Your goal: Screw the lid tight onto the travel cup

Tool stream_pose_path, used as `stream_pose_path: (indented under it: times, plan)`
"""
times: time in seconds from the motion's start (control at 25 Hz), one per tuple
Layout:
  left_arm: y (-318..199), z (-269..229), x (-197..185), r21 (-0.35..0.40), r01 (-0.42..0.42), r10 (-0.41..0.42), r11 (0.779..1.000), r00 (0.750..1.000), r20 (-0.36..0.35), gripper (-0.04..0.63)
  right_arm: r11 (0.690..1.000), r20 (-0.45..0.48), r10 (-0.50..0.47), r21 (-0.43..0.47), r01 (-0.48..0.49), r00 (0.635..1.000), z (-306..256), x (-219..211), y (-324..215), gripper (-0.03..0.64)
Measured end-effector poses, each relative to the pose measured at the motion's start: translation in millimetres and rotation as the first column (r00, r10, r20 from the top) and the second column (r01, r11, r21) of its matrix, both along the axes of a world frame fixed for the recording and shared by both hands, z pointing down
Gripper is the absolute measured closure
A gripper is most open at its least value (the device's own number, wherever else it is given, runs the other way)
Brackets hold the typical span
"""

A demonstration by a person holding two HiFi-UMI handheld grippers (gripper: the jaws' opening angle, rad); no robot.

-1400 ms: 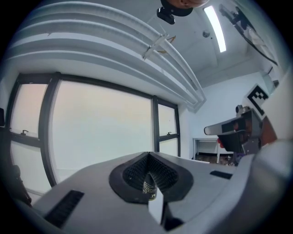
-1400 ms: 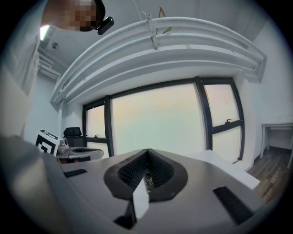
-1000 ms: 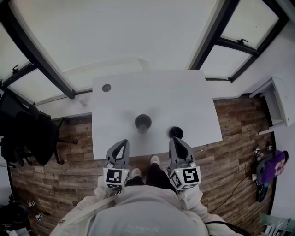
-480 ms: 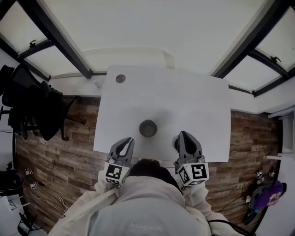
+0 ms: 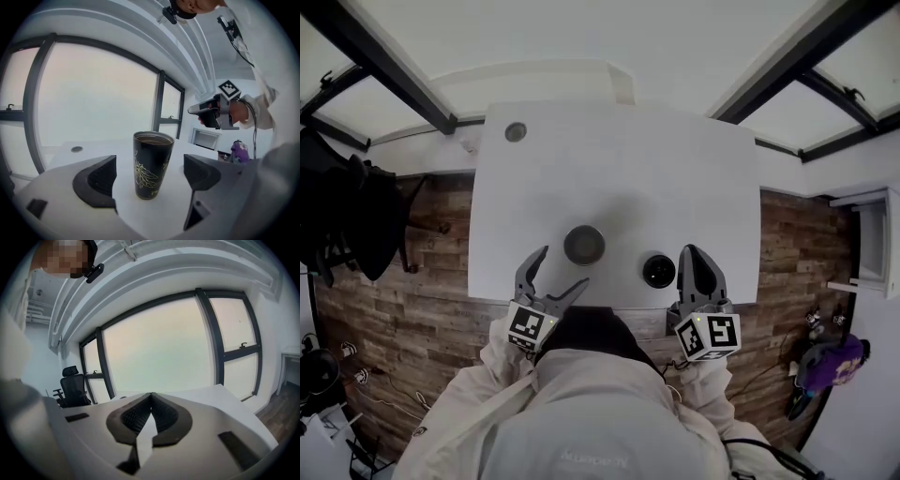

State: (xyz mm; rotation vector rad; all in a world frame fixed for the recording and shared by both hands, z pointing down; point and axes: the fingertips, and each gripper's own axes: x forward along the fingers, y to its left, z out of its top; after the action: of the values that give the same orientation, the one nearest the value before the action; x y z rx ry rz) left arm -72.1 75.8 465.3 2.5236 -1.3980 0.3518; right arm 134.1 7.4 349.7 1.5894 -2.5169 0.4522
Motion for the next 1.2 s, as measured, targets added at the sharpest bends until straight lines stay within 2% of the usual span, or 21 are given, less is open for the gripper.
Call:
stream_pose_path:
  times: [0.12,0.48,0.96,1.12,1.2]
  plan:
    - [-14,20,8,-0.004,-0.029,0.029,1.0,0.999,0.021,0.132,0.999,-0.024,0.028,-0.028,-0.029,0.999,11,11,2,0.595]
    - [-38,32,33,0.039,-0.088,0.089,0.995,0.996,-0.006,0.132,0.991,-0.063,0.073,-0.103,-0.079,0.995,39,24,16,0.595]
    - [-55,35,34,0.062,-0.079,0.081,0.995,0.996,-0.026,0.135,0.983,-0.093,0.107,-0.14,-0.119,0.99,55,33,20,0.595]
    - [-54,35,35,0.066,-0.062,0.064,0.996,0.997,-0.038,0.189,0.971,-0.136,0.128,-0.185,-0.152,0.982,79,43,30,0.595]
    - [-54,35,34,0.067,-0.051,0.054,0.996,0.998,-0.04,0.19,0.969,-0.156,0.126,-0.194,-0.156,0.98,90,46,35,0.594]
